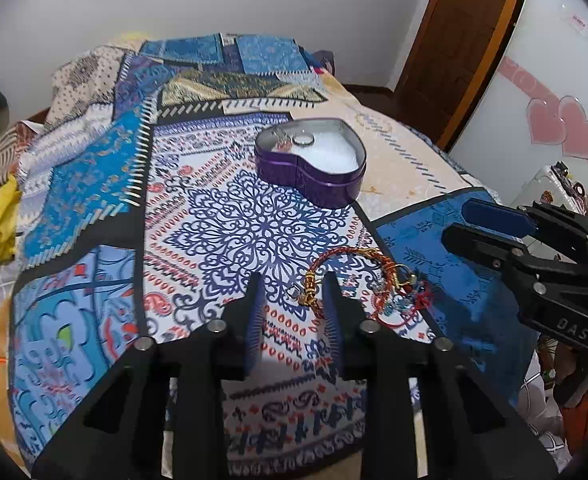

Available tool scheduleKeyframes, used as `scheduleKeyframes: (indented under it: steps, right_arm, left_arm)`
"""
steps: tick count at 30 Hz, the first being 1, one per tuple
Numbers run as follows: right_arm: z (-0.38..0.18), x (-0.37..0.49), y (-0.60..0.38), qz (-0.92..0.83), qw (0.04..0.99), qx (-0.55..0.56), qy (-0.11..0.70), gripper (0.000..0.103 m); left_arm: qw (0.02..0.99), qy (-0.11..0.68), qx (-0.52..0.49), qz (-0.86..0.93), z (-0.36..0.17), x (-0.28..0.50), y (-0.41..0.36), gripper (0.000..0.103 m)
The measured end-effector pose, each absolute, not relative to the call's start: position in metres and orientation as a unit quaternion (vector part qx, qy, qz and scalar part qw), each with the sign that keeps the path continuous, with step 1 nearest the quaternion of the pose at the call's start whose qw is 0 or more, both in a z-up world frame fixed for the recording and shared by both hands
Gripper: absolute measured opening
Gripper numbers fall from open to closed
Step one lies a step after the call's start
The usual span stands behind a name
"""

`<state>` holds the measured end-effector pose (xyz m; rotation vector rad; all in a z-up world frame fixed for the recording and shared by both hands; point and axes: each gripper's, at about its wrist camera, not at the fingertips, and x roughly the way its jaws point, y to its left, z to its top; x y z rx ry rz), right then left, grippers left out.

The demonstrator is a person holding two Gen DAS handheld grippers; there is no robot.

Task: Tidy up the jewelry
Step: 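Move both tools back to the jewelry pile, then grasp the gold beaded bracelet with the left tool while the right tool grasps a small gold ring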

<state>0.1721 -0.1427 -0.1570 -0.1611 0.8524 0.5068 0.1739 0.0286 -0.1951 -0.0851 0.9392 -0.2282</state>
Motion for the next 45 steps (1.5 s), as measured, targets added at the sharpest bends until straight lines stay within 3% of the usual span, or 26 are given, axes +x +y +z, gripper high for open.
scheduleKeyframes:
  steps: [4,19,24,37,45]
  right_arm:
    - [-0.161,0.176,-0.145,0.245,0.873,-0.071,0.416,0.036]
    - [-0.169,0.178,-0.144,0.251,0.865,-0.065,0.429,0.036]
    - [-0.164,0.177,-0.145,0.249,0.868,-0.062,0.425,0.036]
    - [-0.16,0.174,-0.127,0.261,0.866,-0.078,0.42,0.036]
    - [-0.172,0.175,-0.092,0.3,0.842,-0.118,0.433,0.036]
  left_arm:
    - [0.878,0.463,-0.043,-0.116,-0.205,0.186,0.026,0.013]
    - [0.867,0.476,-0.058,-0.134,-0.215,0.194,0.02,0.013]
    - [0.869,0.472,-0.047,-0.139,-0.211,0.19,0.014,0.002]
    - [0.902,0.416,-0.06,-0.102,-0.171,0.16,0.051,0.003]
    - [0.903,0.421,-0.048,-0.076,-0.181,0.142,0.069,0.003]
